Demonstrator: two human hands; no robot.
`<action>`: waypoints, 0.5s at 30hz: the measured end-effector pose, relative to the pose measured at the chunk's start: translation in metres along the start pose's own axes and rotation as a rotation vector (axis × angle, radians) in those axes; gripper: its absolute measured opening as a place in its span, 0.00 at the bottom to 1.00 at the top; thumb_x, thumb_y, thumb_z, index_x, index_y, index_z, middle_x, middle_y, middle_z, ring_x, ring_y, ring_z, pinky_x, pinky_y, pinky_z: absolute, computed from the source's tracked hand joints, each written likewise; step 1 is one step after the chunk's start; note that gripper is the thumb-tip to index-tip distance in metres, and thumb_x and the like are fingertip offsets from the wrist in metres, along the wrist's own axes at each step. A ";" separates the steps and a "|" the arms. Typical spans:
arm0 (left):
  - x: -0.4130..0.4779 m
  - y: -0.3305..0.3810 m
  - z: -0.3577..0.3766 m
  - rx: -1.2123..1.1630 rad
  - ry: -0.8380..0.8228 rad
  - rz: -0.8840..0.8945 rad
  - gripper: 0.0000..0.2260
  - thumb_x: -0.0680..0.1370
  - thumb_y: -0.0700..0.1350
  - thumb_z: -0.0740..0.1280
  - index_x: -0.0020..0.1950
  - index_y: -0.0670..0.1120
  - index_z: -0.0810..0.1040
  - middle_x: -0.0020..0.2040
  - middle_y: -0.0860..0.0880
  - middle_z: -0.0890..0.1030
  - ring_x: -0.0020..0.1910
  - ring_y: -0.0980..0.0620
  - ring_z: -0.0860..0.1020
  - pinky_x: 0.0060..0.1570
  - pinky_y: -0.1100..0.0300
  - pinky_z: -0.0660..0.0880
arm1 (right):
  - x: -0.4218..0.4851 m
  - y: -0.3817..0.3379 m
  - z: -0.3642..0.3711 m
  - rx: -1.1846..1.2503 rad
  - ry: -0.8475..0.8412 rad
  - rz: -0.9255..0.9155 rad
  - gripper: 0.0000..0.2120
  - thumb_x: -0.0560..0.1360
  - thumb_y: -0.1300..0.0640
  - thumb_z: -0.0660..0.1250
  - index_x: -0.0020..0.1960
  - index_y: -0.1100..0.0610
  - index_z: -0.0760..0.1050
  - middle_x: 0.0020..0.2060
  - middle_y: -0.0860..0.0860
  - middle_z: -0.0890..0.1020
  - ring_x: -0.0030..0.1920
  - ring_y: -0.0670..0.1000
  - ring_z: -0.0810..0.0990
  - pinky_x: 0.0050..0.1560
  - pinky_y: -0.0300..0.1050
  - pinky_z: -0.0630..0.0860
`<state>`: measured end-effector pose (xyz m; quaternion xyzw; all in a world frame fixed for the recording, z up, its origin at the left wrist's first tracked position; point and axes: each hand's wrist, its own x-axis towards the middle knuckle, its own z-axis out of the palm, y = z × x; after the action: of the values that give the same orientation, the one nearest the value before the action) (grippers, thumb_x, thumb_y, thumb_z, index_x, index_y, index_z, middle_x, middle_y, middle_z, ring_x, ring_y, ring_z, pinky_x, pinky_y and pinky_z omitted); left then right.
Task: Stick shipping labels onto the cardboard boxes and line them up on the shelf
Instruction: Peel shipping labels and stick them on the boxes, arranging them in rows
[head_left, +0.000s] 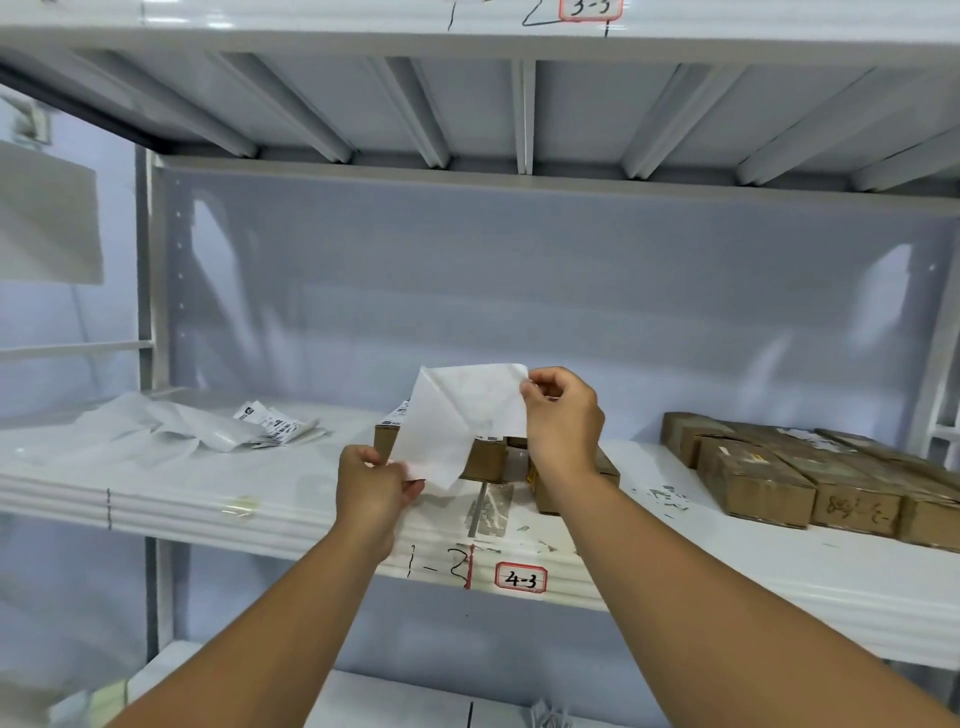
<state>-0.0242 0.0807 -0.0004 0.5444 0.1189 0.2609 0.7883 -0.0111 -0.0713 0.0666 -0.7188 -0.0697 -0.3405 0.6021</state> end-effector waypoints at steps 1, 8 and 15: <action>0.002 -0.001 -0.003 0.006 0.014 0.007 0.13 0.76 0.28 0.58 0.40 0.46 0.62 0.50 0.39 0.70 0.41 0.43 0.74 0.26 0.68 0.76 | 0.002 -0.001 0.000 0.002 0.025 0.011 0.03 0.77 0.60 0.66 0.47 0.54 0.78 0.40 0.46 0.79 0.43 0.47 0.76 0.43 0.38 0.68; 0.023 -0.007 -0.021 -0.035 0.160 -0.032 0.14 0.74 0.24 0.55 0.45 0.37 0.77 0.58 0.39 0.75 0.40 0.43 0.78 0.33 0.65 0.78 | 0.015 -0.005 0.005 -0.011 0.193 0.002 0.05 0.78 0.59 0.63 0.45 0.51 0.73 0.49 0.51 0.80 0.46 0.50 0.76 0.43 0.40 0.68; 0.031 0.008 -0.047 0.248 0.242 0.181 0.13 0.79 0.33 0.57 0.58 0.39 0.78 0.60 0.44 0.76 0.49 0.41 0.80 0.50 0.57 0.75 | 0.000 -0.001 0.025 -0.114 0.083 -0.103 0.04 0.78 0.58 0.64 0.50 0.52 0.77 0.50 0.51 0.78 0.45 0.47 0.74 0.36 0.38 0.66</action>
<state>-0.0227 0.1374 -0.0079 0.6106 0.1946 0.3776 0.6684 -0.0018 -0.0485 0.0663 -0.7325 -0.0621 -0.4042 0.5443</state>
